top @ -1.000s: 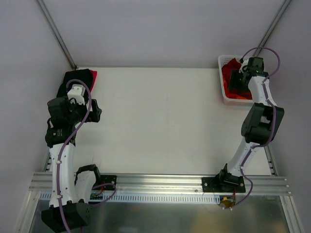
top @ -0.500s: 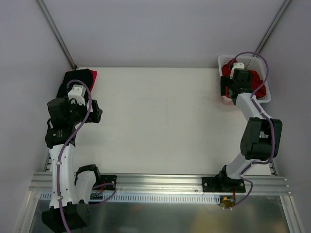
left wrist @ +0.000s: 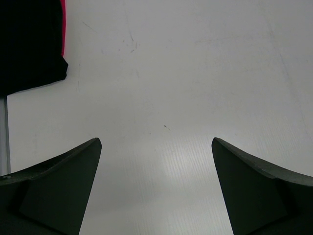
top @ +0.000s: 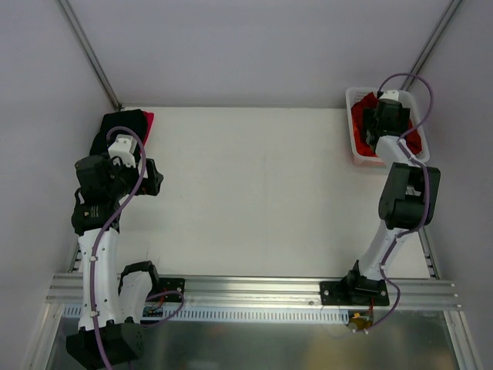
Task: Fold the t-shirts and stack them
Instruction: Grab the tshirt from the pile
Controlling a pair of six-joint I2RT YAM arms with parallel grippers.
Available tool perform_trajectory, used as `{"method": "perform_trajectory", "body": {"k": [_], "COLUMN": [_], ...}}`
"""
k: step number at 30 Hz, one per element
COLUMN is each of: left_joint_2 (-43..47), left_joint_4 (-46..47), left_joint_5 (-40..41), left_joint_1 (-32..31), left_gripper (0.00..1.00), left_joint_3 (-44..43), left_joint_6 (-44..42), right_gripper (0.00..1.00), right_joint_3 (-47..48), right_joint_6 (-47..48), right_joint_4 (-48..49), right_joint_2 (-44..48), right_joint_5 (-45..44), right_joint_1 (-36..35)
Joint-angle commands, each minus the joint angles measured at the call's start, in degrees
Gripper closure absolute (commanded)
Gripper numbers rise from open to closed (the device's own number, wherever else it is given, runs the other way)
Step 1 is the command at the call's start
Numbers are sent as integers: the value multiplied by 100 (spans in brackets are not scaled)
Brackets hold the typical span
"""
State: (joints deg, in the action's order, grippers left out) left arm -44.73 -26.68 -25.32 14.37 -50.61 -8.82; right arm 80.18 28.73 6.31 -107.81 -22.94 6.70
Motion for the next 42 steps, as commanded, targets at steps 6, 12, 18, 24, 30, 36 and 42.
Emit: {"method": "perform_trajectory", "body": {"k": [6,12,18,24,30,36,42], "left_joint_2": [-9,-36,34,61,87,52,43], "left_joint_4": [-31,-39,-57,-83,-110,-118,-127], "left_joint_5": [-157,-175,-219,-298,-342,-412,-465], "left_joint_1": [66,57,66,66,66,57,66], "left_gripper": [1,1,1,1,1,1,1], "left_joint_3": [-1,-10,-2,-1,7,7,16], "left_joint_6": [-111,-94,-102,-120,-138,-164,-190], "right_gripper": [16,97,99,100,100,100,99], "right_joint_3": [560,472,-10,-828,-1837,-1893,-1296], "right_joint_6": [45,-139,-342,26,-227,-333,-1068], "right_joint_4": [-156,-498,-448,441,1846,2516,1798], "right_joint_2": [-759,-478,224,1428,2544,3028,3450], "right_joint_5": [-177,516,1037,949,1571,1810,2519], "right_joint_1": [191,332,262,-247,-520,-898,-1039]}}
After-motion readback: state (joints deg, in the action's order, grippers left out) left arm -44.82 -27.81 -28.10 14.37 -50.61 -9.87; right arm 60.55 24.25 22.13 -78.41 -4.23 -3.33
